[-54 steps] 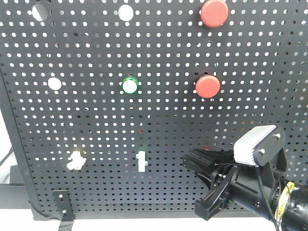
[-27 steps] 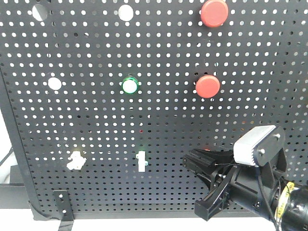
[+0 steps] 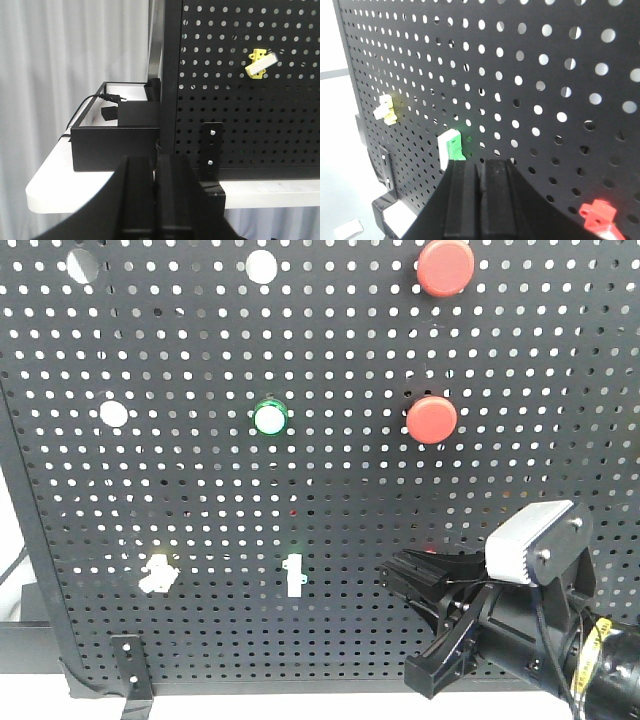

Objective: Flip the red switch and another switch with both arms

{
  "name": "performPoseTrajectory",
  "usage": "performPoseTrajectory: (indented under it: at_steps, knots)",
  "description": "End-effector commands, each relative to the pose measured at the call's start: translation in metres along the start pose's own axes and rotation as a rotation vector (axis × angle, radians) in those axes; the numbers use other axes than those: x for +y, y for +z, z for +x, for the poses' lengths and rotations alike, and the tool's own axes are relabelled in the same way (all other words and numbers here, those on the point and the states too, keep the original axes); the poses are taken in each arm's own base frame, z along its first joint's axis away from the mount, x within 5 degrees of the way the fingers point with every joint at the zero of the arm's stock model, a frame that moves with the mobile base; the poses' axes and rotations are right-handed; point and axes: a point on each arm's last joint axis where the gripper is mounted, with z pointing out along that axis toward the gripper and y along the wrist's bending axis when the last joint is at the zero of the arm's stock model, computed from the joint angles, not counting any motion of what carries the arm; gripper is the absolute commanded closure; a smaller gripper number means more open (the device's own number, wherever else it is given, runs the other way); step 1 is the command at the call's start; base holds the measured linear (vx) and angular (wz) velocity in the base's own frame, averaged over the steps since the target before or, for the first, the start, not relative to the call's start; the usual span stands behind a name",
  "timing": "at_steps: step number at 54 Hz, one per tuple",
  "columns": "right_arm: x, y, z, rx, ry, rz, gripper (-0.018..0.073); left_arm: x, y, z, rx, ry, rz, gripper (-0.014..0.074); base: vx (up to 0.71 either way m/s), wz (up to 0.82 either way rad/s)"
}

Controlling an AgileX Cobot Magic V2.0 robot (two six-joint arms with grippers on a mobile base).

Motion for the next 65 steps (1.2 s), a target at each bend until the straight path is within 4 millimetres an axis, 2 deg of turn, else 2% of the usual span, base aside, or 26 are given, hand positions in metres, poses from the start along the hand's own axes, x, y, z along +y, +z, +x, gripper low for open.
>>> performPoseTrajectory:
  at_steps: [1, 8, 14, 22, 26, 36, 44, 54, 65]
  knots:
    - [0.002, -0.004, -0.020, -0.090, -0.015, -0.014, 0.0566, 0.001, 0.000, -0.001, -0.062, 0.000, -0.005, 0.0594, 0.00, 0.00]
    - [-0.002, -0.007, -0.021, -0.074, -0.025, 0.021, 0.0566, 0.001, 0.000, -0.001, -0.062, 0.000, -0.005, 0.0594, 0.00, 0.00]
    - [0.000, -0.023, -0.034, -0.085, -0.057, 0.082, 0.0566, 0.001, 0.000, -0.001, -0.062, 0.000, -0.005, 0.0594, 0.00, 0.00]
    - [0.005, -0.066, -0.059, -0.134, -0.085, 0.234, 0.0566, 0.001, 0.000, -0.001, -0.062, 0.000, -0.005, 0.0594, 0.00, 0.00]
    - [0.004, -0.093, -0.055, -0.127, -0.055, 0.352, 0.0566, 0.001, 0.000, -0.001, -0.062, 0.000, -0.005, 0.0594, 0.00, 0.00]
    - [0.014, -0.163, 0.003, -0.066, 0.000, 0.576, 0.0566, 0.001, 0.000, -0.001, -0.062, 0.000, -0.005, 0.0594, 0.00, 0.00]
    - [0.029, -0.198, 0.043, -0.109, -0.052, 0.688, 0.0566, 0.001, 0.000, -0.001, -0.062, 0.000, -0.005, 0.0594, 0.00, 0.00]
    - [0.042, -0.219, 0.090, -0.143, -0.061, 0.783, 0.0566, 0.001, 0.000, -0.001, -0.062, 0.000, -0.005, 0.0594, 0.00, 0.00]
    - [0.040, -0.215, 0.121, -0.049, -0.001, 0.786, 0.0566, 0.001, 0.000, -0.001, -0.061, 0.001, -0.005, 0.0594, 0.00, 0.00]
